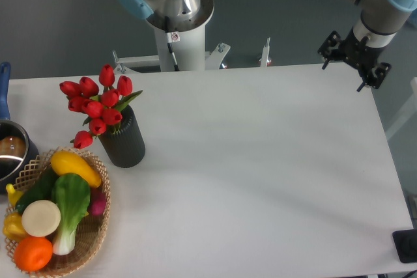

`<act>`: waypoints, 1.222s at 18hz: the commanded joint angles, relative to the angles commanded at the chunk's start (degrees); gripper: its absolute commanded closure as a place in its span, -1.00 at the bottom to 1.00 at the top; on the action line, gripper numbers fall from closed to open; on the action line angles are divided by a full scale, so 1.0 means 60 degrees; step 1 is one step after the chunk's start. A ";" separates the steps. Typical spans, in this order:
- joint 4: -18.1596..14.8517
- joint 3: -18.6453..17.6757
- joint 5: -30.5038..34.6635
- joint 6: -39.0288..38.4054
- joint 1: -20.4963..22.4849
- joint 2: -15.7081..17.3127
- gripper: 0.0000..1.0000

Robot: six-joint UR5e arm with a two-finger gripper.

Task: Pick up the flowers from the vase
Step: 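Move the open gripper toward the red tulip stems above the black vase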

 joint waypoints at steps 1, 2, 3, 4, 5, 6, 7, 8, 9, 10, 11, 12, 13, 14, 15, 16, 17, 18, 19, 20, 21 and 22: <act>0.0000 0.0000 0.0000 0.0000 0.0000 0.0000 -1.00; 0.0000 0.0000 0.0000 0.0015 0.0000 0.0000 -1.00; -0.0029 -0.0015 -0.0029 0.0044 0.0000 0.0029 -1.00; -0.0058 0.0043 -0.0087 0.0087 -0.0015 0.0073 -1.00; -0.0073 0.0058 -0.0131 0.0117 -0.0029 0.0102 -1.00; -0.0073 0.0059 -0.0190 0.0117 -0.0116 0.0103 -1.00; -0.0059 0.0015 -0.0205 0.0117 -0.0132 0.0103 -1.00; -0.0073 0.0000 -0.0205 0.0117 -0.0132 0.0117 -1.00; -0.0073 -0.0014 -0.0205 0.0088 -0.0146 0.0117 -1.00; -0.0059 -0.0073 -0.0249 0.0001 -0.0175 0.0175 -1.00; -0.0001 -0.0218 -0.0423 -0.0102 -0.0176 0.0422 -1.00; 0.0029 -0.0278 -0.0758 -0.0364 -0.0176 0.0584 -1.00; 0.0058 -0.0409 -0.1269 -0.0642 -0.0147 0.0658 -1.00; 0.0073 -0.0570 -0.1854 -0.0804 -0.0103 0.0746 -1.00; 0.0088 -0.0673 -0.2498 -0.0806 -0.0088 0.0863 -1.00; 0.0146 -0.0848 -0.3012 -0.0806 -0.0088 0.0922 -1.00; 0.0190 -0.1053 -0.3337 -0.0849 -0.0131 0.1111 -1.00; 0.0321 -0.1330 -0.3514 -0.0835 -0.0161 0.1403 -1.00; 0.0482 -0.1768 -0.3733 -0.0849 -0.0205 0.1696 -1.00; 0.0686 -0.2164 -0.4243 -0.0850 -0.0321 0.1931 -1.00; 0.0862 -0.2574 -0.4930 -0.0835 -0.0409 0.2064 -1.00; 0.0937 -0.2970 -0.5459 -0.0835 -0.0410 0.2254 -1.00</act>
